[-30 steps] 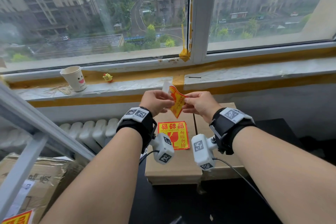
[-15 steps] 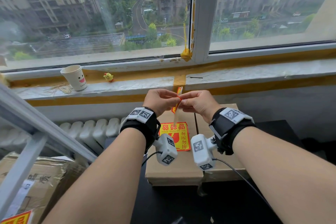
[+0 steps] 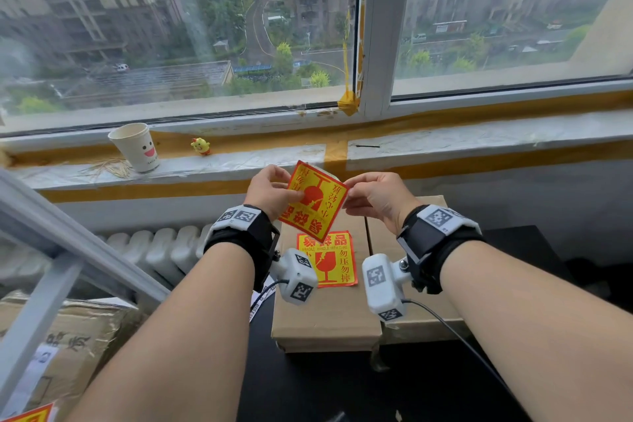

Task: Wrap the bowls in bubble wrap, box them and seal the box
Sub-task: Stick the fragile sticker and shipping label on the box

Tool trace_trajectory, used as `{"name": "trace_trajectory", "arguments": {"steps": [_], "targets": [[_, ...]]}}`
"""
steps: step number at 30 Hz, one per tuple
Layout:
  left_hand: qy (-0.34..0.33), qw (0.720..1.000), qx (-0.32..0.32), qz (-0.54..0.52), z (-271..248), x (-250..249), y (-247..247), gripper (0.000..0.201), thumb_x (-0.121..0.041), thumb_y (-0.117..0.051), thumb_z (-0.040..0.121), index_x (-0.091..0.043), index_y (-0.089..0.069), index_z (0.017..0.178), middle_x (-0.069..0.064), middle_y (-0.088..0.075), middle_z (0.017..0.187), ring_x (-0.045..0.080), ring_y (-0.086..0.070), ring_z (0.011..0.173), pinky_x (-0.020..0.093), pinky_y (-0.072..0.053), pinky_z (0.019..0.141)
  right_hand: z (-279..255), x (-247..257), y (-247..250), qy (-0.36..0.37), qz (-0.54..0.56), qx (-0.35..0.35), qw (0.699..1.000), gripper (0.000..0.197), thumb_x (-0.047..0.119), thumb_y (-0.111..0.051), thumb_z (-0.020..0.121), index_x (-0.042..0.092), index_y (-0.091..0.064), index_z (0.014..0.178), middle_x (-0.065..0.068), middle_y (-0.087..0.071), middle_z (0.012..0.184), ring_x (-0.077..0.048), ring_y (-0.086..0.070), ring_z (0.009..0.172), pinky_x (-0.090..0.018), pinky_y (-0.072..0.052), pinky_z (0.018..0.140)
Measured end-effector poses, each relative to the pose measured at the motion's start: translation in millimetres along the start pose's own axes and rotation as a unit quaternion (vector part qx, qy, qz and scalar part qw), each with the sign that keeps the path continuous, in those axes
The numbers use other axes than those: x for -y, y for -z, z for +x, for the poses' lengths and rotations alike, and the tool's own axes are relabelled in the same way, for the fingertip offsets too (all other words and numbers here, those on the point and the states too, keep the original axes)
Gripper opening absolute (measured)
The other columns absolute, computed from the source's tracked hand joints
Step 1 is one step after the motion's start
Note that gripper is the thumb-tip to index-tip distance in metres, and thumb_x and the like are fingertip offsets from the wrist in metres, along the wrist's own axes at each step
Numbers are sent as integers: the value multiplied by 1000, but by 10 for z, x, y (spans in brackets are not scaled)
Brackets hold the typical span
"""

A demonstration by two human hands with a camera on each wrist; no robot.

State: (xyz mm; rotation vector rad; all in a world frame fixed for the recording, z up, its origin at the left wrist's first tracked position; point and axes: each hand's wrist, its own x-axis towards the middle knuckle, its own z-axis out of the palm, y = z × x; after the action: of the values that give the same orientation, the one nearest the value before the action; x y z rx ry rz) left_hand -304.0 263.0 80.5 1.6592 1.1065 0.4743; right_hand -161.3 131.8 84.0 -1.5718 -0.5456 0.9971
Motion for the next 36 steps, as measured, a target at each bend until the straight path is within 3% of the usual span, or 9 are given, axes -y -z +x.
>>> {"name": "trace_trajectory", "arguments": {"steps": [3, 9, 15, 18, 21, 24, 28, 33, 36], "targets": [[-12, 1000, 9, 2, 2, -13, -9, 24, -5, -70, 83, -16, -50, 75, 6, -65, 96, 15, -61, 79, 24, -47, 55, 1, -15, 2, -3, -29, -10, 1000, 16, -7, -54, 88, 4, -66, 85, -13, -71, 78, -20, -70, 68, -27, -59, 62], [-13, 999, 16, -40, -47, -35, 11, 14, -6, -75, 78, -15, -65, 74, 1, -68, 75, 14, -64, 68, 25, -49, 59, 30, -29, 8, -3, -52, -36, 998, 3, 8, -57, 91, 6, -59, 89, -12, -70, 87, -24, -69, 81, -31, -60, 71], [-11, 998, 59, -8, -96, -72, -14, 12, -5, -76, 76, -15, -70, 73, 3, -70, 75, 18, -65, 74, 28, -52, 66, 56, -62, -7, 211, -334, -82, 915, 43, 14, -68, 85, 31, -61, 124, 4, -58, 124, -12, -55, 110, -31, -51, 90], [-5, 997, 78, 5, -107, -83, -54, 7, -12, -78, 75, -16, -73, 73, 3, -72, 76, 20, -67, 78, 32, -53, 75, 62, -37, -68, 252, -383, -68, 886, 33, 12, -70, 83, 30, -70, 112, 4, -59, 117, -13, -51, 113, -30, -45, 96], [13, 997, 72, -30, -97, -78, -109, 13, -23, -75, 80, -11, -74, 74, 5, -72, 73, 18, -65, 72, 30, -52, 72, 48, -21, -106, 270, -416, -74, 865, 12, 18, -74, 80, 29, -70, 85, 5, -55, 98, -13, -47, 102, -27, -41, 86], [30, 996, 67, -50, -89, -55, -122, 21, -27, -72, 82, -8, -75, 77, 11, -74, 80, 20, -65, 72, 34, -53, 76, 25, -28, -102, 278, -444, -84, 848, 9, 20, -75, 80, 26, -68, 78, 5, -51, 88, -12, -43, 93, -29, -40, 78], [28, 999, 32, -27, -88, 31, -58, 5, -10, -76, 78, -10, -77, 83, 9, -73, 85, 20, -67, 76, 28, -56, 69, 17, -42, -31, 262, -420, -89, 864, 19, 13, -70, 80, 29, -63, 72, 6, -62, 81, -14, -56, 84, -36, -52, 77], [68, 995, -65, -30, -11, 213, 128, 18, 2, -74, 76, -15, -72, 70, 7, -68, 79, 24, -62, 76, 31, -55, 73, 2, -59, 36, 232, -384, -129, 884, 18, 14, -69, 83, 28, -62, 74, 9, -63, 75, -13, -61, 78, -34, -55, 75], [118, 987, -105, 23, 64, 470, 375, 24, 6, -69, 77, -16, -67, 68, 11, -68, 91, 28, -63, 88, 38, -54, 87, 6, -63, 15, 216, -360, -151, 895, 11, 16, -69, 85, 25, -64, 83, 8, -63, 80, -14, -62, 82, -30, -54, 73]]}}
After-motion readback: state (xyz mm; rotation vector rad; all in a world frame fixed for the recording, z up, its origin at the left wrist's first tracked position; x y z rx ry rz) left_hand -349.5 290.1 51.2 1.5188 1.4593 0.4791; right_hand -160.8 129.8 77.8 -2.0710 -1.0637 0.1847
